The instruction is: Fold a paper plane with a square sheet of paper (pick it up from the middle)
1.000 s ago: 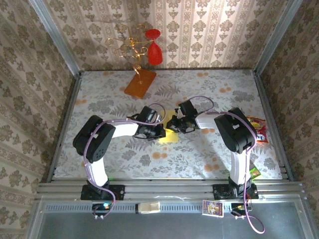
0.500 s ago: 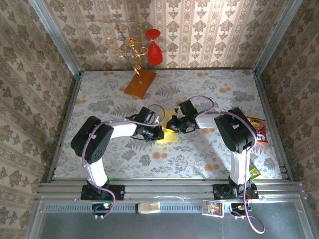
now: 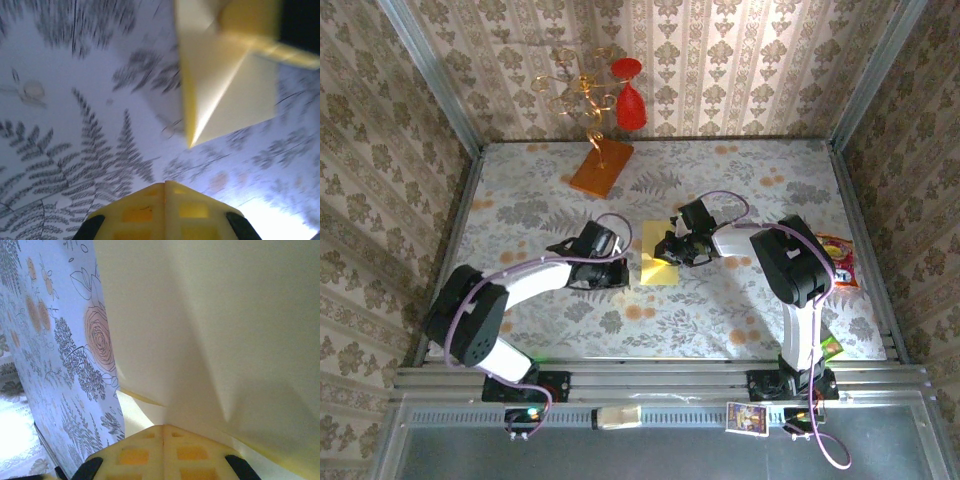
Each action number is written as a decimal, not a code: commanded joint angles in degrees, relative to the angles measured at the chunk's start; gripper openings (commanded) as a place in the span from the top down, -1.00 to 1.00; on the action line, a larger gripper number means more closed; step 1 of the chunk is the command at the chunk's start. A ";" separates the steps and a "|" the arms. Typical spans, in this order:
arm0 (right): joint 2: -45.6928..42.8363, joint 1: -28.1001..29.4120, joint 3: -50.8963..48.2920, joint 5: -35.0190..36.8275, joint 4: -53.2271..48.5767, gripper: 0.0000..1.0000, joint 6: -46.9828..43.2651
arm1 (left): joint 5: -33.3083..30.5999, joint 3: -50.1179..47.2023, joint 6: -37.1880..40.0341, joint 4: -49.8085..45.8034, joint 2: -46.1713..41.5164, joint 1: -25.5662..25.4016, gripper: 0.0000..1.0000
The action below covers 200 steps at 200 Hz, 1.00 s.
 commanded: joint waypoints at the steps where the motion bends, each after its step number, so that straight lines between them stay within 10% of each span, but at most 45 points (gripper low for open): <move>1: 4.71 -1.39 -1.97 8.58 -9.63 0.84 -1.02 | -1.46 0.69 -4.26 7.59 1.29 -0.48 1.00; 200: 1.67 -1.43 4.07 4.94 -13.04 0.78 -4.10 | -0.40 5.63 -8.60 9.06 16.58 -2.60 1.00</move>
